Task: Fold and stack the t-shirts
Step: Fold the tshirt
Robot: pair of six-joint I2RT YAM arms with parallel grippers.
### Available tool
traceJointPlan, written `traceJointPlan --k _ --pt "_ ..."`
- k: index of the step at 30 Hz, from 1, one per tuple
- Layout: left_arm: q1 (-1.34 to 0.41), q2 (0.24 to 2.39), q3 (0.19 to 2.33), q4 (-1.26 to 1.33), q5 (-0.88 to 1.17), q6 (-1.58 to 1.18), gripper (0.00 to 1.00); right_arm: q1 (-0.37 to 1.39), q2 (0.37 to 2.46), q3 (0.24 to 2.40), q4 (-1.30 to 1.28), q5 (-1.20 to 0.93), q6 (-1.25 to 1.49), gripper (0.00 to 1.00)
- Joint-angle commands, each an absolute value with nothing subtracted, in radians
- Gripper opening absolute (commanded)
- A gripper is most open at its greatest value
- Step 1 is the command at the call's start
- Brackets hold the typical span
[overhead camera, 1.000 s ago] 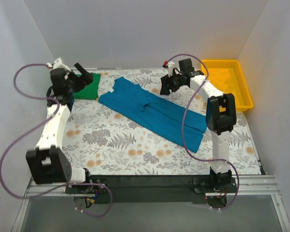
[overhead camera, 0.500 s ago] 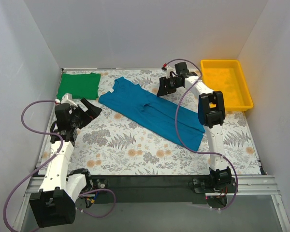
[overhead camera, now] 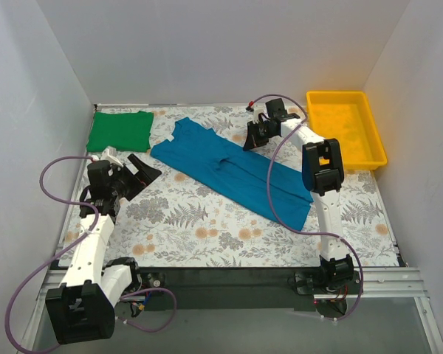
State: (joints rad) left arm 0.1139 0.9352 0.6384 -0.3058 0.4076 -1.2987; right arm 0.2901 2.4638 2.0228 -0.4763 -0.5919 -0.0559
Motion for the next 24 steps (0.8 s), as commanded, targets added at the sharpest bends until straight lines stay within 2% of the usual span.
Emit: traceJointPlan --k 1,9,13,14,15,19,21,22,24 --pt "0.114 0.922 0.626 -0.292 0.442 -1.31 0.88 0.285 2.427 1.991 -0.512 -0.531 -0.064 0.01" --pt "0.098 1.063 0.537 -0.18 0.5 -1.431 0.8 0.198 2.309 1.847 -0.491 -0.42 -0.032 0.01" --pt "-0.02 1.185 0.557 -0.068 0.417 -1.543 0.78 0.184 2.24 1.744 -0.469 -0.391 -0.051 0.02" --pt "-0.082 1.219 0.575 -0.048 0.358 -1.567 0.78 0.183 2.231 1.726 -0.469 -0.409 -0.083 0.12" --pt "-0.113 1.297 0.598 -0.028 0.33 -1.601 0.78 0.183 2.209 1.718 -0.471 -0.434 -0.101 0.29" --pt "-0.204 1.515 0.754 -0.023 0.232 -1.693 0.77 0.186 2.128 1.689 -0.482 -0.419 -0.199 0.52" --pt "-0.221 1.641 0.854 -0.044 0.189 -1.724 0.72 0.183 2.045 1.631 -0.485 -0.442 -0.283 0.58" --pt "-0.224 1.682 0.886 -0.057 0.18 -1.742 0.68 0.183 2.011 1.6 -0.483 -0.455 -0.313 0.65" --pt "-0.23 1.797 1.001 -0.124 0.128 -1.758 0.67 0.183 1.912 1.518 -0.486 -0.517 -0.391 0.71"
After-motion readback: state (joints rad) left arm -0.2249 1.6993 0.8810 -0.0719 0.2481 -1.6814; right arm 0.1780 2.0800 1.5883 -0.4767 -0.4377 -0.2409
